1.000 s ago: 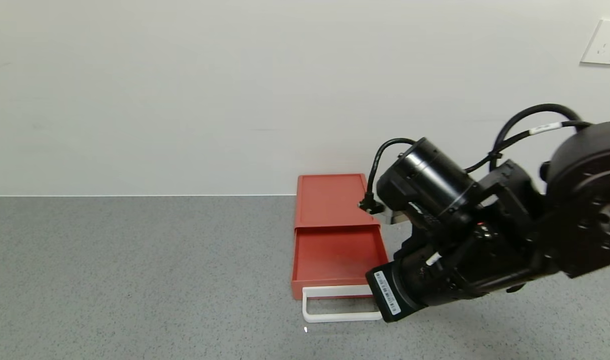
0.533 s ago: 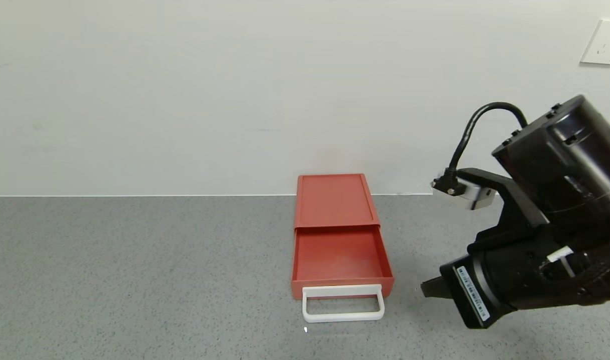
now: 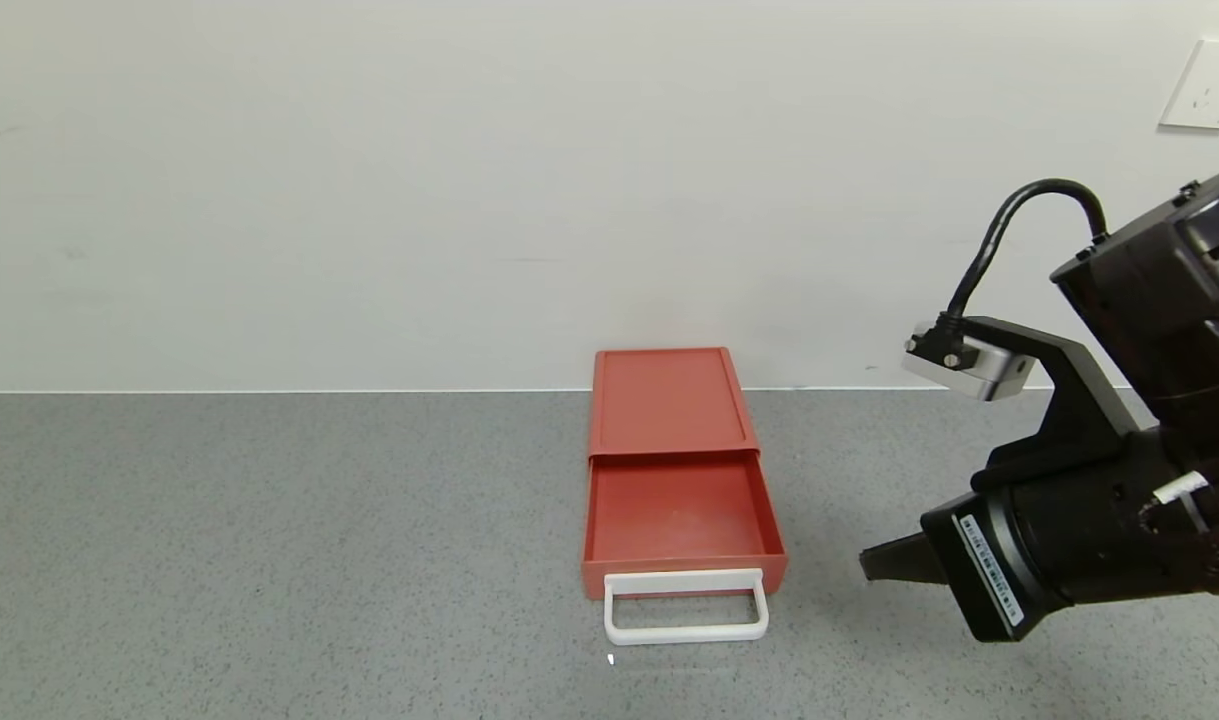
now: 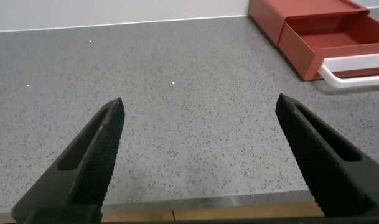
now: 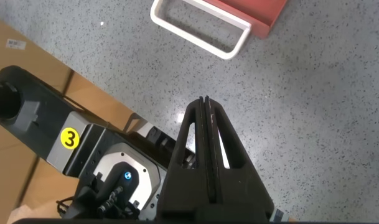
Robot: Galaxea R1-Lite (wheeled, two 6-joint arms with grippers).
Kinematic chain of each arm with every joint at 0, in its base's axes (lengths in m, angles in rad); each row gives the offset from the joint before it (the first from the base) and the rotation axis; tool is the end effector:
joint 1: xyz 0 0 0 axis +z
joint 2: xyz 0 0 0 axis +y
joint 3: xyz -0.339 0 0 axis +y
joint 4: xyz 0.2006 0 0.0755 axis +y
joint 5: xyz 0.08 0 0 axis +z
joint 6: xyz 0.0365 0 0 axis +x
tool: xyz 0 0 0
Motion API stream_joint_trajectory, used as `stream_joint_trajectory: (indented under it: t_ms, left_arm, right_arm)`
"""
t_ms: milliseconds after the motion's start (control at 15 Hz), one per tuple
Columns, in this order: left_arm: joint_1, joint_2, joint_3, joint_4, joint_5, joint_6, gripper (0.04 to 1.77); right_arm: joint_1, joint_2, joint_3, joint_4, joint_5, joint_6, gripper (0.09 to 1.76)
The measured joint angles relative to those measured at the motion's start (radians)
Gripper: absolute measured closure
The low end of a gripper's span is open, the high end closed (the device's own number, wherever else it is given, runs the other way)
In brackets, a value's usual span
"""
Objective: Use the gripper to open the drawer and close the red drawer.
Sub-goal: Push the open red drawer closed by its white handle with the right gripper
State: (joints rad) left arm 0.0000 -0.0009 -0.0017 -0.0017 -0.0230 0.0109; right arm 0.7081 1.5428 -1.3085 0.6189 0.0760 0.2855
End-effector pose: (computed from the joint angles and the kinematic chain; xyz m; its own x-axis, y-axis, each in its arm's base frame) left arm -0.0221 -0.0008 0.0762 0.9997 -0.0230 0.0043 0.0229 0.9997 0.0110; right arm 0.2107 0.1840 0.2780 0.4487 0.4841 -0.7512 -0.4975 0.8336 0.2401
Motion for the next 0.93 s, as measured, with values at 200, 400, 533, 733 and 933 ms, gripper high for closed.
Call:
stream_joint_trajectory:
  t_ms: [200, 400, 533, 733, 933]
  left_arm:
    - [0.0, 0.0, 0.0, 0.0, 0.0, 0.0, 0.06]
    - [0.0, 0.0, 0.0, 0.0, 0.0, -0.002, 0.06]
    - [0.0, 0.0, 0.0, 0.0, 0.0, -0.001, 0.06]
    - [0.0, 0.0, 0.0, 0.0, 0.0, -0.002, 0.06]
    - [0.0, 0.0, 0.0, 0.002, 0.0, -0.002, 0.06]
  right_arm:
    - [-0.001, 0.023, -0.003, -0.017, 0.001, 0.001, 1.73]
    - [-0.002, 0.104, -0.024, -0.068, 0.001, 0.013, 1.73]
    - [-0.001, 0.18, -0.064, -0.075, 0.0, 0.05, 1.73]
    - [0.005, 0.29, -0.14, -0.071, -0.004, 0.122, 1.73]
    - [0.018, 0.365, -0.18, -0.064, -0.031, 0.153, 1.73]
